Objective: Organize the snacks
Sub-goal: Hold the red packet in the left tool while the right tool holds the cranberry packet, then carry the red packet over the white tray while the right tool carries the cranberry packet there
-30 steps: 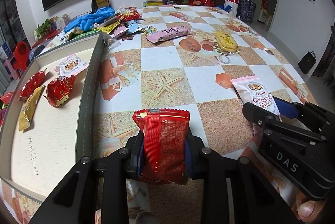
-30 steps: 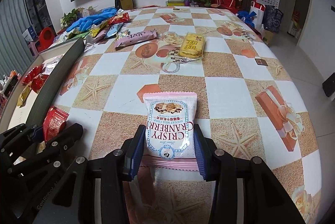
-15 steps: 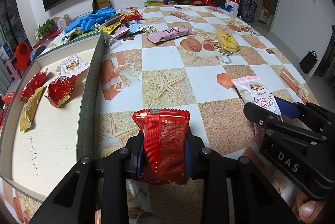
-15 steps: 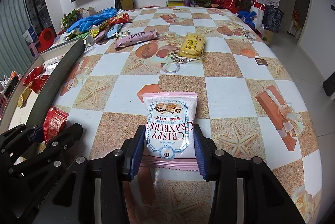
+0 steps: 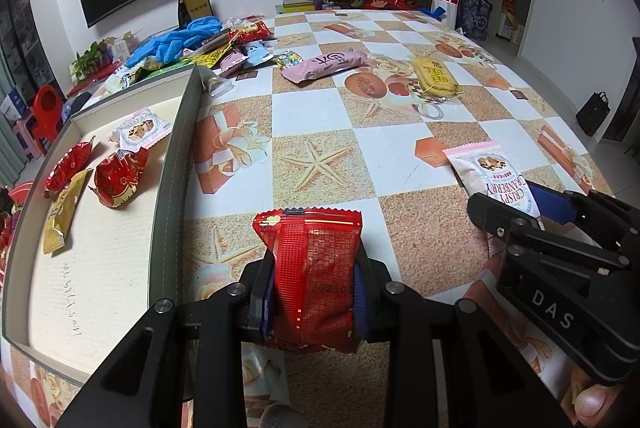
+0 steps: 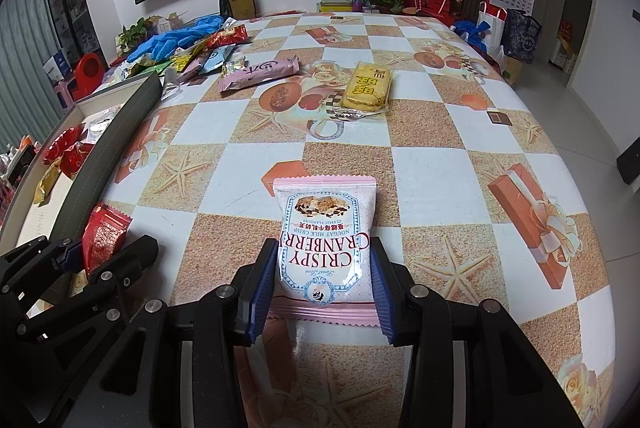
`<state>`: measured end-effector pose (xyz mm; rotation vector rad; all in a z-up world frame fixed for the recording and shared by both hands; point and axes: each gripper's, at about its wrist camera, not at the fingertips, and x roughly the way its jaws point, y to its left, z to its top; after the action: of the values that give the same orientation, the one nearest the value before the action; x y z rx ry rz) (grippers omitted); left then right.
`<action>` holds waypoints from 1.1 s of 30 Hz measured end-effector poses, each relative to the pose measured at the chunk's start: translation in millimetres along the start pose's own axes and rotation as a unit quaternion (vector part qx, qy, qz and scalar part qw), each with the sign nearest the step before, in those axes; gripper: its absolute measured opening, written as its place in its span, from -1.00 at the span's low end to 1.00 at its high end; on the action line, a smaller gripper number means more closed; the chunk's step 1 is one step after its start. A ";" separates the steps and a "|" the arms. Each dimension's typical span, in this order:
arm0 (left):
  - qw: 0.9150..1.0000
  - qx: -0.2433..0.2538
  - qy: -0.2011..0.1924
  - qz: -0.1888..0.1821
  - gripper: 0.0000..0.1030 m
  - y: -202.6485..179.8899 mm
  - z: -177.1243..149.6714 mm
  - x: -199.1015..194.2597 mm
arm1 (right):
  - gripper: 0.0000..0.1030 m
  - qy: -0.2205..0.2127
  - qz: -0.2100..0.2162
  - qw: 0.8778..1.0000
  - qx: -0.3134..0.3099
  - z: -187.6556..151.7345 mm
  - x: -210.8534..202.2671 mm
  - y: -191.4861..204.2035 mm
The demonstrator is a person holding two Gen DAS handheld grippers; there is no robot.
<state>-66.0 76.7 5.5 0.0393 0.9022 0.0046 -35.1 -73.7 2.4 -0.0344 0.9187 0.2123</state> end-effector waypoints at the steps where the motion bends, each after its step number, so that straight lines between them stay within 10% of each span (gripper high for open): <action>1: 1.000 0.000 0.000 0.000 -0.35 -0.2 0.0 0.0 | -0.13 0.000 0.000 1.000 0.000 0.0 0.0 -0.2; 33: 1.000 -0.002 0.001 0.001 -0.33 -2.7 -0.5 0.6 | -0.13 0.000 -0.001 1.000 -0.001 0.1 0.2 0.1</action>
<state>-66.0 73.9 4.6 0.0358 0.9037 0.0086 -34.9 -73.6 2.3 -0.0383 0.9189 0.2115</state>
